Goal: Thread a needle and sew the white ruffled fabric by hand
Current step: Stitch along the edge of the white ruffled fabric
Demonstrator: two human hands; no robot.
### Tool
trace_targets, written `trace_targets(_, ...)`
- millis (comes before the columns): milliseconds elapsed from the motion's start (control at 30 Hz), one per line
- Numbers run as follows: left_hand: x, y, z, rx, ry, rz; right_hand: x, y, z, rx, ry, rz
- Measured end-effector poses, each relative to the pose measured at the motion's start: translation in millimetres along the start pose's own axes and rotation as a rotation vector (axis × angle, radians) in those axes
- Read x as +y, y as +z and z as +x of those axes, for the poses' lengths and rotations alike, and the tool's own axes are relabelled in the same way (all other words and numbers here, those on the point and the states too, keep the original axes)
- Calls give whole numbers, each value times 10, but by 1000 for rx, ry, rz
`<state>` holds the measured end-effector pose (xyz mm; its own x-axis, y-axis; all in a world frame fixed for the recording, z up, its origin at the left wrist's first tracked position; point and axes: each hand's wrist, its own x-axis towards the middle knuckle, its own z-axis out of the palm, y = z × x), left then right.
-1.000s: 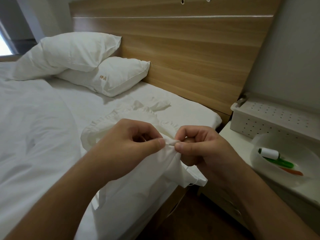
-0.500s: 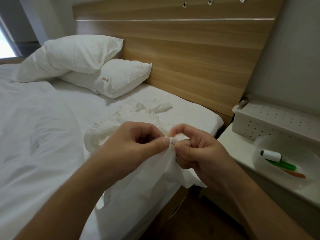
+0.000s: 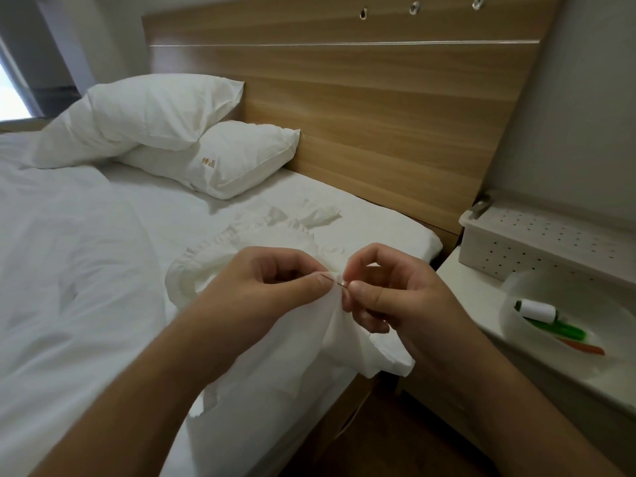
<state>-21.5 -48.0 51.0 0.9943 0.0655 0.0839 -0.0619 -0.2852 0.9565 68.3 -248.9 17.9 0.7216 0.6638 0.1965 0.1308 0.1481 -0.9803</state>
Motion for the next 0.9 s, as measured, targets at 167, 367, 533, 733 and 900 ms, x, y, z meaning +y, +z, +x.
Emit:
trace_targets(167, 15, 1, -9, 33, -39, -98, -24, -8, -9, 36, -45, -165)
trace_targets(367, -4, 25, 8, 7, -59, -26, -23, 122, -16, 131, -78, -279)
trace_targets(533, -21, 57, 25, 24, -50, 35, -57, 221, -26, 232, -131, -405)
trace_targets(733, -27, 88, 29, 50, -52, 77, -153, 198, -54, 168, -205, -525)
trace_targets(900, -63, 85, 43, 11, -55, 110, -86, 300, -38, 227, -255, -392)
